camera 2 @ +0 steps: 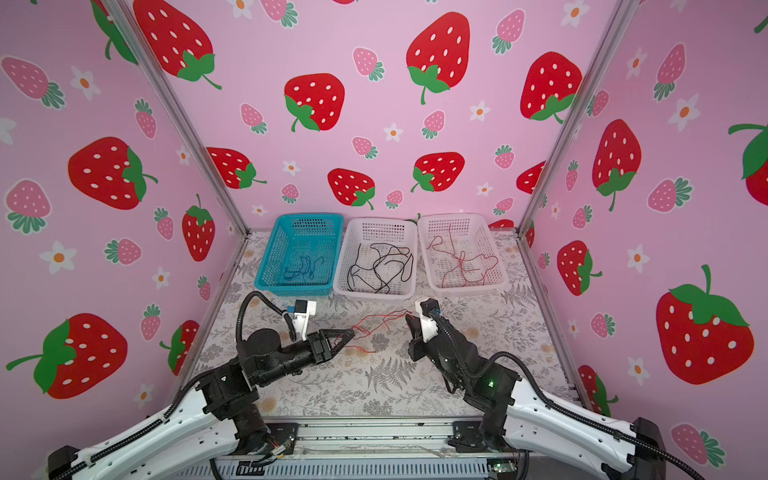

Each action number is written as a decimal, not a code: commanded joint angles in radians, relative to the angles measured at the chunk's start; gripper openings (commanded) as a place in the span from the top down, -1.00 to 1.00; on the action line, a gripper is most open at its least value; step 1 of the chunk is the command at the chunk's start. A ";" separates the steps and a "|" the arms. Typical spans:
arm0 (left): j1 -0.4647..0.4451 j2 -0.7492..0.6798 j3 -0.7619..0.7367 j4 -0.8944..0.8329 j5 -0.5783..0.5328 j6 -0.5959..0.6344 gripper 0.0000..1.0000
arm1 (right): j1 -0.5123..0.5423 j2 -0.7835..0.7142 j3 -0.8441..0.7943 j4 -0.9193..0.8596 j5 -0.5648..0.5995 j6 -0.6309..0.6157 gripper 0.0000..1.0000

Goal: Untangle the cables

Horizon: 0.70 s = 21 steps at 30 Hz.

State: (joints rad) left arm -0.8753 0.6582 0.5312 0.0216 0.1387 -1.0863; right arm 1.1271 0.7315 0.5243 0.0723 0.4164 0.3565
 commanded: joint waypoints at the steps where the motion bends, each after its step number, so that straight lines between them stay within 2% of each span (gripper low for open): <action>1: -0.002 0.005 0.018 0.007 -0.012 -0.002 -0.09 | -0.006 -0.017 -0.012 0.038 -0.018 -0.010 1.00; 7: -0.003 0.027 0.024 0.002 -0.007 0.006 0.25 | -0.006 -0.034 -0.019 0.038 -0.015 -0.011 1.00; 15: -0.003 -0.016 0.029 -0.067 -0.007 0.028 1.00 | -0.006 -0.031 -0.032 0.004 0.064 0.023 1.00; 19: -0.002 -0.093 0.049 -0.172 -0.052 0.057 1.00 | -0.016 -0.006 -0.042 -0.051 0.150 0.088 1.00; 21: 0.001 -0.138 0.066 -0.239 -0.078 0.079 1.00 | -0.057 0.017 -0.049 -0.089 0.139 0.132 1.00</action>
State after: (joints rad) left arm -0.8772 0.5747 0.5365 -0.1131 0.1276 -1.0447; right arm 1.1160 0.7300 0.4973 0.0540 0.4618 0.4187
